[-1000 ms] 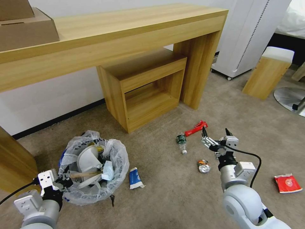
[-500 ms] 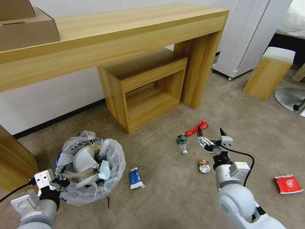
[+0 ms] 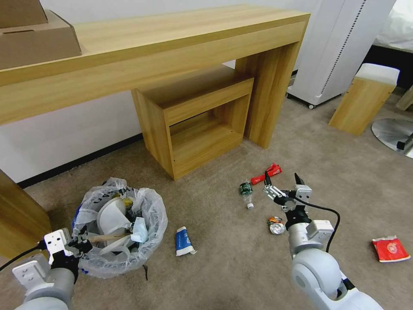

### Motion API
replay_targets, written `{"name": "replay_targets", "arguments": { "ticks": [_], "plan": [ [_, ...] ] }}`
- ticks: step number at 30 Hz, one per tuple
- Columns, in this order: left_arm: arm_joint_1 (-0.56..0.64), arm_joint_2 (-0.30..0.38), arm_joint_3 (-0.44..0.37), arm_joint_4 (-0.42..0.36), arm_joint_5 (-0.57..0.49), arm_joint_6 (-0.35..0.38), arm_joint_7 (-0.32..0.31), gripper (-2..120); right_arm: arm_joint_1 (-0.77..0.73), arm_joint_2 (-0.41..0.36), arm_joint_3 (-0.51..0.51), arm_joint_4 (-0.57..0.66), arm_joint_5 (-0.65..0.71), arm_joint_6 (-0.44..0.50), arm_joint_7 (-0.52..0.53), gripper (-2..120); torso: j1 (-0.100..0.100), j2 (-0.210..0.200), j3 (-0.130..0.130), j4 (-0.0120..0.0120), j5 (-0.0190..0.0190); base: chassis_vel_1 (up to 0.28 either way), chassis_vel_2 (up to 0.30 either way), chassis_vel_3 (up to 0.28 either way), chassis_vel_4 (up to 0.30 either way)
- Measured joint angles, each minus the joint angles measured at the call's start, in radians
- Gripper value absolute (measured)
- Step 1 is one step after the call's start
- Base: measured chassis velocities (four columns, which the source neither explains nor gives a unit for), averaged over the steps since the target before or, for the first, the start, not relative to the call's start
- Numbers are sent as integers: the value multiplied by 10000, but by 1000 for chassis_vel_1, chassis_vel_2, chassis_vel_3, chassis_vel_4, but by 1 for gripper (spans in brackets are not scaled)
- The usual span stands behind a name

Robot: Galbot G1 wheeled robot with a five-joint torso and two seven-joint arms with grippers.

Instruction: Pick up the trash bin and place the garbage on the floor into it.

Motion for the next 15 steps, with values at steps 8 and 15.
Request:
{"name": "replay_targets", "arguments": {
  "ticks": [8,15],
  "plan": [
    [12,6,17,-12,2,-50,4,0,-210,46,91,109,-59,6,-16,100,0,0,0,-1,0,0,0,0,0],
    [79,-48,94,-42,98,-121,21,0,455,-238,-588,241,1075,-1137,486,100,0,0,0,-2,-1,0,0,0,0]
  ]
}}
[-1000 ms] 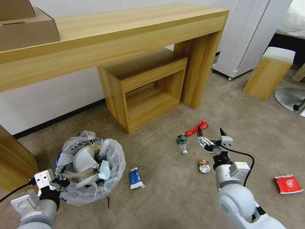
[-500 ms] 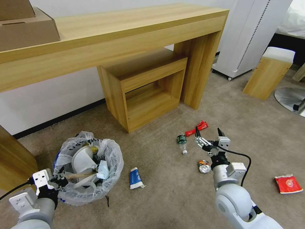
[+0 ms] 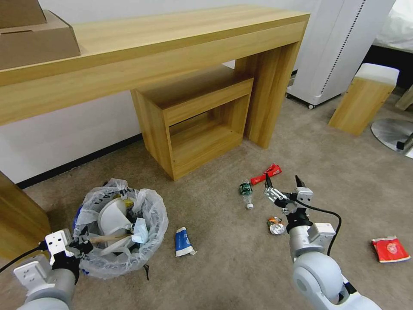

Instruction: Pick up the trash bin and place the garbage on the floor into it.

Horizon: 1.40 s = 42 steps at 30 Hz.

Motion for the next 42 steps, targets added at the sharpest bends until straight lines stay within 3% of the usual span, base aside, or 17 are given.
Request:
{"name": "replay_targets", "arguments": {
  "ticks": [8,10,13,17,26,37,42],
  "plan": [
    [123,-103,-39,-60,117,-125,19,0,2338,-88,-1637,-511,3868,-2581,1114,100,0,0,1,3,-2,0,0,0,0],
    [129,-127,-41,-59,131,-137,22,0,2595,-49,-1864,-667,4229,-2814,1293,100,0,0,1,2,0,0,0,0,0],
    [102,-229,-42,-22,193,-150,27,0,3601,274,-2957,-1484,5739,-3822,2134,100,0,0,1,2,-1,0,0,0,0],
    [0,-279,-35,93,208,-151,27,0,4305,839,-3828,-2314,6743,-4638,2709,100,0,0,1,3,-2,0,0,0,0],
    [-269,-364,82,326,238,-169,52,0,5309,2154,-5420,-4546,6721,-5545,2765,100,0,0,1,3,-1,0,0,0,0],
    [-298,-354,104,362,252,-294,170,0,6220,3140,-6711,-6823,5966,-5511,2031,100,0,0,1,1,-2,0,0,0,0],
    [-299,-318,84,348,216,-330,182,0,6388,3377,-7167,-7146,5833,-5435,1885,100,0,0,0,2,-1,0,0,0,0]
  ]
}}
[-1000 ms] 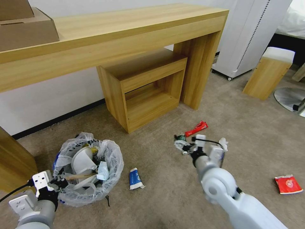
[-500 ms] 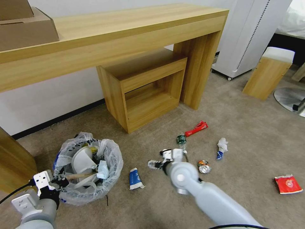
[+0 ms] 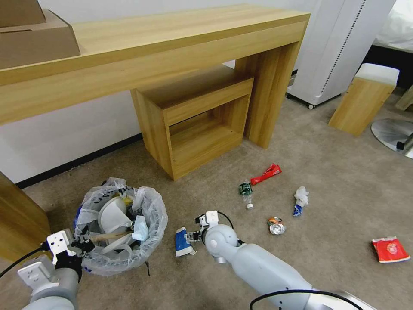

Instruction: Pick up the trash bin and place the garbage on the floor into it.

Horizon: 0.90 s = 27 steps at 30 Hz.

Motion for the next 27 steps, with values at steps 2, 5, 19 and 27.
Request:
{"name": "replay_targets", "arguments": {
  "ticks": [2,5,19,27],
  "plan": [
    [5,4,-3,-39,-17,-35,11,0,97,222,-354,-327,-128,42,-18,100,0,-1,-1,0,0,0,0,0,0],
    [14,21,-2,-71,-23,-67,29,0,147,408,-546,-682,-282,94,-28,100,0,-1,0,0,1,0,0,0,0],
    [82,179,91,-145,-55,-243,154,0,172,742,-921,-1813,-1101,586,-284,100,0,0,0,0,1,0,0,0,0],
    [50,123,189,-174,-49,-352,262,0,110,761,-1235,-1880,-1387,997,-419,73,-1,0,-1,0,2,0,0,0,0]
  ]
}}
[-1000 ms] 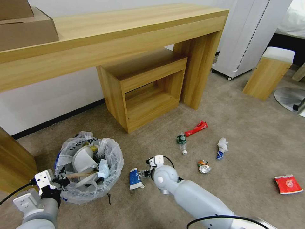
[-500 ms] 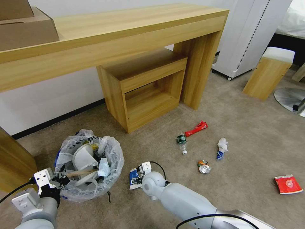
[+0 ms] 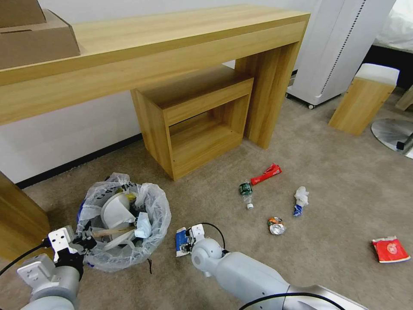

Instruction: Pick up the trash bin and place the garbage on the floor into it.

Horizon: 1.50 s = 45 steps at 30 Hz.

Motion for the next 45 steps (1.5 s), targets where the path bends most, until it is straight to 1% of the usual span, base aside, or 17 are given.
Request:
{"name": "replay_targets", "arguments": {
  "ticks": [3,4,6,7,11,13,15,19,24,27,28,31,32,35,41,43,45],
  "plan": [
    [-41,-46,51,19,12,-56,44,0,6,-62,-182,-17,-101,186,-69,58,0,0,0,0,1,0,0,0,0],
    [-41,-46,51,19,12,-56,44,0,6,-62,-182,-17,-101,186,-69,58,0,0,0,0,1,0,0,0,0],
    [-51,-52,74,25,17,-71,71,0,8,-90,-256,-48,-194,282,-133,46,0,0,0,1,2,0,0,0,0],
    [-51,-52,74,25,17,-71,71,0,8,-90,-256,-48,-194,282,-133,46,0,0,0,1,2,0,0,0,0],
    [-97,-59,87,43,17,-88,82,0,8,-134,-319,-77,-314,431,-220,32,0,0,0,1,2,0,0,0,0],
    [-125,-61,94,73,18,-99,83,0,8,-205,-348,-64,-361,524,-283,22,0,1,0,0,0,0,0,0,0],
    [-140,-61,99,89,17,-102,84,0,7,-219,-353,-64,-373,574,-312,18,0,1,0,0,0,0,0,0,0],
    [-219,-51,100,194,9,-107,84,0,-49,-359,-269,84,-454,768,-406,0,0,0,1,1,-1,0,0,0,0],
    [-258,45,45,303,-58,-107,59,0,-188,-707,64,793,-493,981,-401,0,0,0,1,-3,-1,0,0,0,0],
    [-314,135,6,407,-112,-108,25,0,-452,-1365,654,2064,-424,1143,-388,0,0,0,1,1,1,0,0,0,0],
    [-314,135,6,407,-112,-108,25,0,-452,-1365,654,2064,-424,1143,-388,0,0,0,1,1,1,0,0,0,0],
    [-376,161,10,541,-122,-108,20,0,-972,-2748,1663,3945,-411,1436,-399,0,0,0,1,1,4,0,0,0,0],
    [-376,161,10,541,-122,-108,20,0,-972,-2748,1663,3945,-411,1436,-399,0,0,0,1,1,4,0,0,0,0],
    [-403,134,18,635,-106,-108,18,0,-1378,-4159,2486,5950,-696,2157,-822,0,0,0,1,-7,3,0,0,0,0],
    [-320,12,-18,592,-63,-115,19,0,-1419,-4955,2963,7432,-779,2681,-1335,0,0,0,1,-1,1,0,0,0,0],
    [-322,-42,-20,529,-44,-114,12,0,-1063,-5596,3173,9004,-499,3007,-1781,0,0,1,0,0,2,0,0,0,0],
    [-331,-42,-3,510,-42,-109,12,0,-843,-5762,3179,9488,-310,3037,-1856,0,0,0,0,1,0,0,0,0,0]
  ]
}}
